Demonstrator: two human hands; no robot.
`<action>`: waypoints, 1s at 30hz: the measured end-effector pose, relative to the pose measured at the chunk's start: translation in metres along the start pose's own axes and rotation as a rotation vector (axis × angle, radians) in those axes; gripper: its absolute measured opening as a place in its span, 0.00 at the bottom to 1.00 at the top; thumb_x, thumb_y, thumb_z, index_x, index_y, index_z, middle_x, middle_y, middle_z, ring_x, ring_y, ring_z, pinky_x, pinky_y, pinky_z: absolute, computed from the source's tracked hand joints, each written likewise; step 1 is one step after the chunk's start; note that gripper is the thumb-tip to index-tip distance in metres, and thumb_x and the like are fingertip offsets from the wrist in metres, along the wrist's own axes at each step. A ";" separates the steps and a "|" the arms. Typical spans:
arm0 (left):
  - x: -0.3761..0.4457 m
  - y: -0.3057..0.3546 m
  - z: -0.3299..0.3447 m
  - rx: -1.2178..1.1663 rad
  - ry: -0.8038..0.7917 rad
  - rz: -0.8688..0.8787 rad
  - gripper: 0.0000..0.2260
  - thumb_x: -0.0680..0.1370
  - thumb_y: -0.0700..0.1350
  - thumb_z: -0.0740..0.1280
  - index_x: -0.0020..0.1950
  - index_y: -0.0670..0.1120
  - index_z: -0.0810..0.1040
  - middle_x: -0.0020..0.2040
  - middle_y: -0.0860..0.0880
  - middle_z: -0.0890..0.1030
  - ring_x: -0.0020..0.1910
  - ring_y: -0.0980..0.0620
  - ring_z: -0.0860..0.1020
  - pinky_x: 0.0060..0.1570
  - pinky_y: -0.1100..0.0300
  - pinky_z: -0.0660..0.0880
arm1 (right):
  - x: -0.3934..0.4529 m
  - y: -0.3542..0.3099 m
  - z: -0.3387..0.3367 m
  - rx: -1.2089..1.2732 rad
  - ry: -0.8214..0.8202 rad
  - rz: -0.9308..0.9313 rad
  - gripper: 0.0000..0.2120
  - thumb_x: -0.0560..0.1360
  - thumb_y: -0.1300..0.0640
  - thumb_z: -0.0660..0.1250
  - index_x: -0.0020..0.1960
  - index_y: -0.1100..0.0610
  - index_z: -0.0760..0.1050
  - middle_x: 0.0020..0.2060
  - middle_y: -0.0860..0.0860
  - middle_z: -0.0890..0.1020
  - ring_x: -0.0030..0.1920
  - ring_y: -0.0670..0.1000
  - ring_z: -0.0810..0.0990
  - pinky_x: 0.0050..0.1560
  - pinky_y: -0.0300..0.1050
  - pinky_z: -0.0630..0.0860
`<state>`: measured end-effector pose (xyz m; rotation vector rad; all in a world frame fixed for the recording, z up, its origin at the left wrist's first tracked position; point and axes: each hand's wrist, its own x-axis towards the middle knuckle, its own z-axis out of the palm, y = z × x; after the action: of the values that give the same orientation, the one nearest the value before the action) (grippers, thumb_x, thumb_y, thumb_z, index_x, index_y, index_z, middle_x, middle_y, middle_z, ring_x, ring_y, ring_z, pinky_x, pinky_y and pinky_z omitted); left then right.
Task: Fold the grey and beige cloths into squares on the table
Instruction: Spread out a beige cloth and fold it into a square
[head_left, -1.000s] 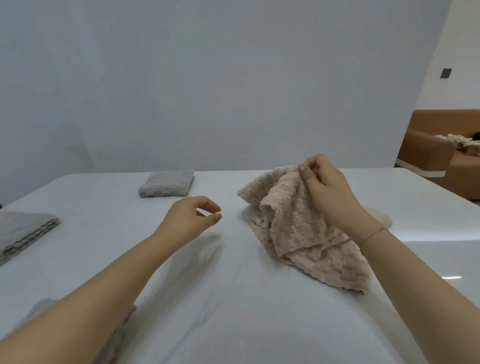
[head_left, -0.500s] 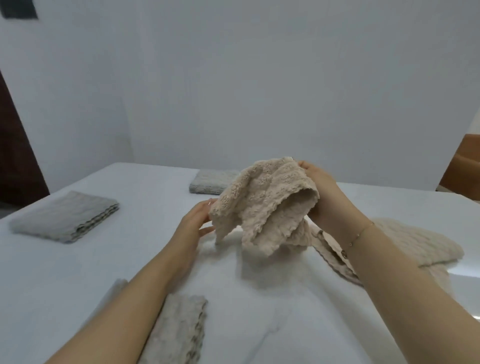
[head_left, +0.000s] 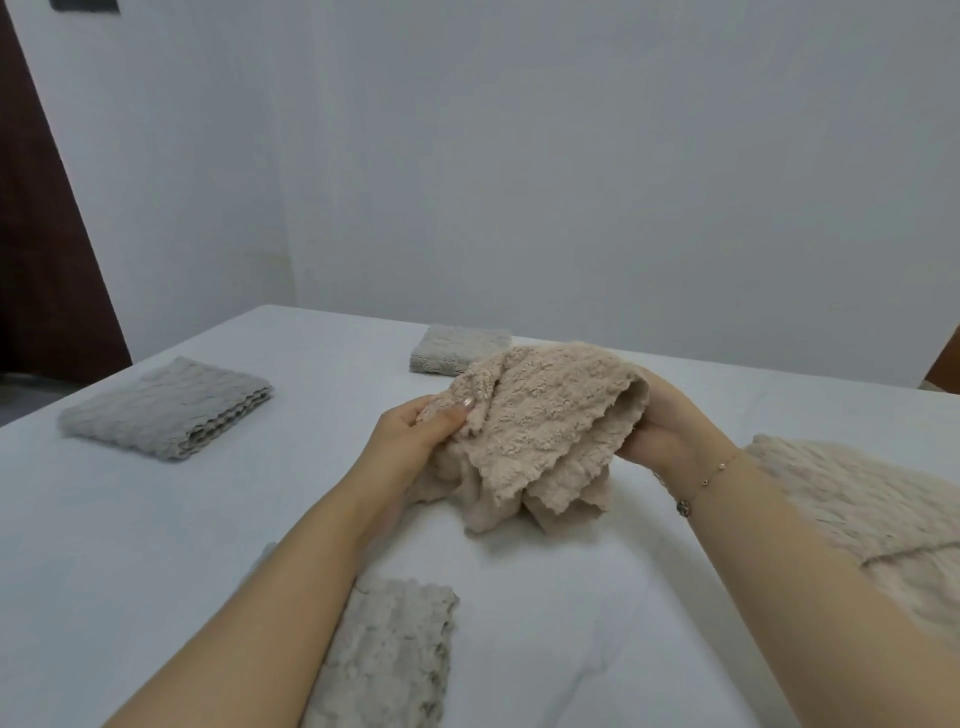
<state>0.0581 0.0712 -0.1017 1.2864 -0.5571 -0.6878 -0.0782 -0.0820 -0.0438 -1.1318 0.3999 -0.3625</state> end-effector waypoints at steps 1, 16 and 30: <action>0.001 0.000 -0.001 -0.012 0.014 -0.004 0.07 0.76 0.45 0.69 0.50 0.43 0.81 0.45 0.44 0.85 0.42 0.47 0.82 0.36 0.60 0.79 | 0.001 0.001 -0.004 0.072 0.010 0.060 0.14 0.77 0.57 0.59 0.51 0.65 0.80 0.48 0.61 0.83 0.46 0.57 0.83 0.49 0.51 0.80; 0.011 0.001 -0.015 -0.213 -0.087 -0.428 0.10 0.76 0.46 0.67 0.54 0.42 0.82 0.51 0.43 0.84 0.49 0.47 0.82 0.56 0.52 0.76 | 0.003 0.006 -0.037 -0.526 0.206 0.003 0.06 0.72 0.66 0.71 0.49 0.62 0.78 0.31 0.51 0.81 0.27 0.44 0.79 0.29 0.35 0.77; 0.011 -0.007 -0.029 0.700 0.243 0.226 0.10 0.74 0.47 0.72 0.54 0.50 0.78 0.55 0.54 0.79 0.53 0.56 0.76 0.49 0.64 0.69 | -0.017 -0.003 -0.019 -1.448 -0.060 -0.181 0.16 0.71 0.47 0.72 0.59 0.41 0.76 0.59 0.42 0.76 0.62 0.42 0.72 0.65 0.45 0.68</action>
<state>0.0859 0.0815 -0.1149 1.8871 -0.7611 -0.1296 -0.1025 -0.0905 -0.0460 -2.5950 0.5066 -0.1507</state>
